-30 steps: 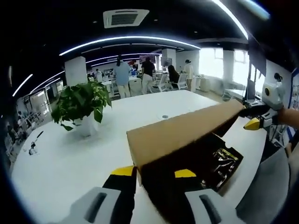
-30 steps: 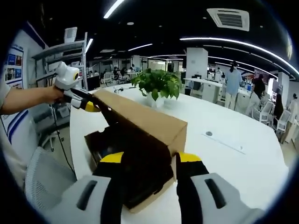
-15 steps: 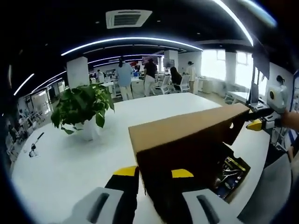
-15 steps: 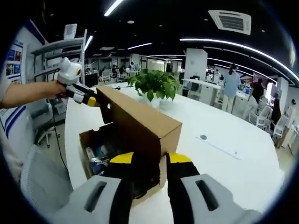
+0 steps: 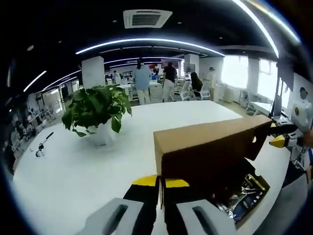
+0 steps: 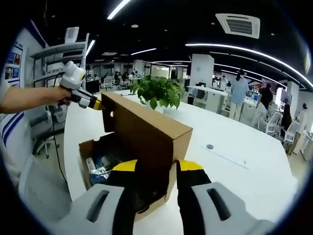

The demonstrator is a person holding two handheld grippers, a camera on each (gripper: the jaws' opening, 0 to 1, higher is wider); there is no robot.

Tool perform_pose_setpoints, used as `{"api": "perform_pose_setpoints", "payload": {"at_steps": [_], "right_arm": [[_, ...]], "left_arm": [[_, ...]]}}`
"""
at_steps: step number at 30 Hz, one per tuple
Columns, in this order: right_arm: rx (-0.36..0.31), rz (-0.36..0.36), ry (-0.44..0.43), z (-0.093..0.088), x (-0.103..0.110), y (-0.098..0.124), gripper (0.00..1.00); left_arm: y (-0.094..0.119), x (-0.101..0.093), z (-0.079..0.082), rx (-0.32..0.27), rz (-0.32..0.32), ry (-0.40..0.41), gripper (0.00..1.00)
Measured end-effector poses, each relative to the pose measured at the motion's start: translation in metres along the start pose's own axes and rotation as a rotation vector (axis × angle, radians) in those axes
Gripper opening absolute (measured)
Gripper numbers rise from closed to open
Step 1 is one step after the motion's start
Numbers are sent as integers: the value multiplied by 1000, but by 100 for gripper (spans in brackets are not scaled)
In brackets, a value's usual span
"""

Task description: Operate the shoe box by opening the lid, removing the specified soft item, and placing it in the target area until the item is outside and the box remains undamaged.

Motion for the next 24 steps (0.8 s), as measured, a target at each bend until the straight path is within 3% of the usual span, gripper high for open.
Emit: {"api": "perform_pose_setpoints", "payload": {"at_steps": [5,8,18,24], "right_arm": [[13,-30,-9,-4,-7,-1,17],[35,-40,0,-16,-9,0,15],[106,-71,-1,-50,-5,2,13],[120,-87,-2,-57,-1,-2,12]], "left_arm": [[-3,1,3,-4,0,-6,2],[-6,5,5,-8,-2,-4,1],[-15,10,11,-13,-1,-3,1],[-19,12,13,-14,-5,0,1]]}}
Point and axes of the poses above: the point that each gripper's makers call its tool centre point, and the gripper's own axes: y roughly backward along the fingers, x roughly to its left, z roughly out of its top, the point moved 1 cm from there along y, roughly backward along the fingers, and after that the axes turned 15 degrees about -z, right-handed, at the moved point
